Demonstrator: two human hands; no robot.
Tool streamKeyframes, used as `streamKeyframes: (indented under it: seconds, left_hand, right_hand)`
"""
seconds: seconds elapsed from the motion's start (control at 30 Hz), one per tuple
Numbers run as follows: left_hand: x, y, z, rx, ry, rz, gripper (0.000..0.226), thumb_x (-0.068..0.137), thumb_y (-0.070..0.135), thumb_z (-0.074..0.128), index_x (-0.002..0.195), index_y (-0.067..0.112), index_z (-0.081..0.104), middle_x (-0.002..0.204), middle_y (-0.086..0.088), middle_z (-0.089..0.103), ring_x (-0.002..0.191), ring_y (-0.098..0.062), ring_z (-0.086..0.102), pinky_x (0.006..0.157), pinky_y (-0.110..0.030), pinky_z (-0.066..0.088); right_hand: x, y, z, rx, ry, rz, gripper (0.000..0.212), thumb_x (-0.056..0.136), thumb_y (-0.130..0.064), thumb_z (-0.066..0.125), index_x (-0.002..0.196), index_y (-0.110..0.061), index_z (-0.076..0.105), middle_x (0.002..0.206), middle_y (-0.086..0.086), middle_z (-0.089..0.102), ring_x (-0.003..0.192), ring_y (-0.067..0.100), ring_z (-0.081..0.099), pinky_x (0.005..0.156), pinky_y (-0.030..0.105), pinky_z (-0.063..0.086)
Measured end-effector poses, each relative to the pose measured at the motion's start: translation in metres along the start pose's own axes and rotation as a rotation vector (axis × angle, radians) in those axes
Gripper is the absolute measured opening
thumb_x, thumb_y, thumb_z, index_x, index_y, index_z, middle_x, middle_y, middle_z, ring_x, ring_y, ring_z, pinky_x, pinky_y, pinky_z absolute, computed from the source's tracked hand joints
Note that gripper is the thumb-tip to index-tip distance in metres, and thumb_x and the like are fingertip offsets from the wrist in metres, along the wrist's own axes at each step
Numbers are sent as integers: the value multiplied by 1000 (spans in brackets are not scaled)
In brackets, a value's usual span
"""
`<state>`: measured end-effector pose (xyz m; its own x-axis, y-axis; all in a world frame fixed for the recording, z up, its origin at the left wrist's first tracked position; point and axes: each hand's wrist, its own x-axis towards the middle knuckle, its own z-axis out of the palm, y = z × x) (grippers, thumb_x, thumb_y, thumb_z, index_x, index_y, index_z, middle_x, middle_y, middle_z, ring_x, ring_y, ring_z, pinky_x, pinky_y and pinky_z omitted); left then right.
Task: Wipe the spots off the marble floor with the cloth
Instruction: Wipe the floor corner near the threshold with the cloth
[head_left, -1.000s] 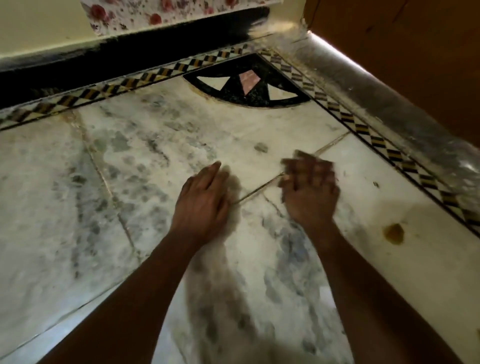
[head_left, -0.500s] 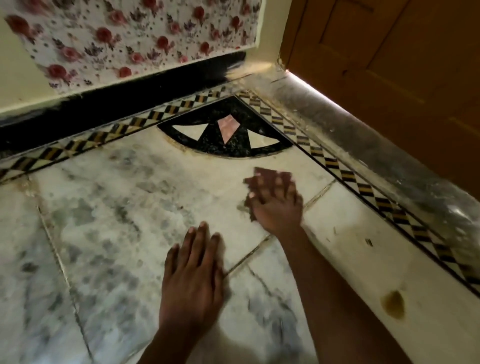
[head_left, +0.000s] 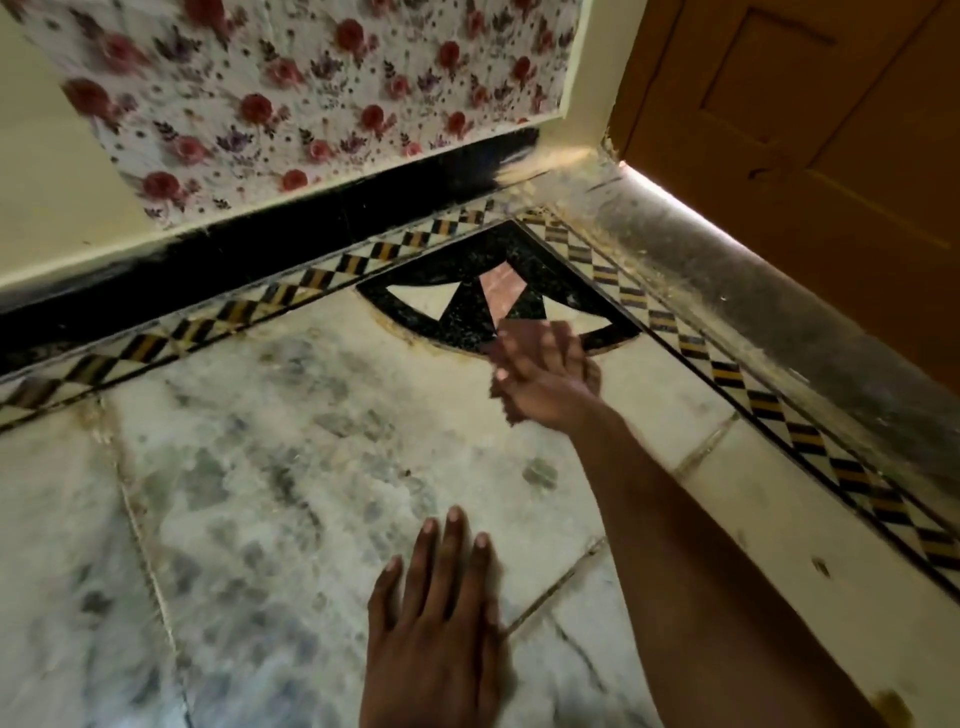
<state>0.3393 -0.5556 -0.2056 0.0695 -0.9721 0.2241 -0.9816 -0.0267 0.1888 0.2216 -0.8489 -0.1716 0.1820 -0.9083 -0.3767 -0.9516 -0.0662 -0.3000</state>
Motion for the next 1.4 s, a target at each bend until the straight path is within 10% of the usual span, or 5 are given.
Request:
streamKeyframes:
  seconds: [0.7, 0.83, 1.03, 1.27, 1.4]
  left_hand:
    - [-1, 5, -17, -47, -175, -25, 61, 106, 42, 35, 164, 25, 40, 180, -1, 21, 166, -25, 22, 127, -54, 26]
    - [0, 5, -17, -50, -146, -1, 62, 105, 43, 33, 163, 24, 42, 179, -2, 23, 165, -26, 24, 125, -55, 27]
    - [0, 7, -22, -58, -168, -9, 63, 106, 47, 30, 163, 24, 42, 179, -3, 25, 165, -27, 25, 124, -55, 26]
    - [-1, 7, -19, -53, -152, -11, 65, 107, 55, 29, 163, 24, 41, 178, -5, 27, 165, -27, 24, 123, -54, 25]
    - [-1, 5, -18, -67, -152, 3, 67, 107, 58, 24, 164, 26, 37, 179, -4, 24, 165, -27, 22, 124, -54, 23]
  right_hand:
    - [-242, 99, 88, -92, 395, 178, 58, 104, -63, 27, 161, -56, 22, 178, 2, 12, 164, 35, 12, 127, 58, 20]
    - [-178, 110, 52, 172, 386, 587, 60, 106, -64, 20, 164, -53, 9, 179, 5, -7, 164, 36, -12, 130, 61, 1]
    - [-244, 112, 76, -97, 321, 99, 61, 102, -67, 22, 161, -61, 6, 179, -2, 3, 165, 31, -1, 127, 65, 6]
    - [-212, 181, 34, 109, 268, 587, 62, 104, -70, 14, 162, -57, -5, 177, -2, -19, 162, 31, -20, 125, 69, -9]
    - [-226, 138, 62, -11, 261, 289, 59, 105, -67, 14, 161, -57, -1, 179, 2, -10, 163, 33, -17, 125, 68, -13]
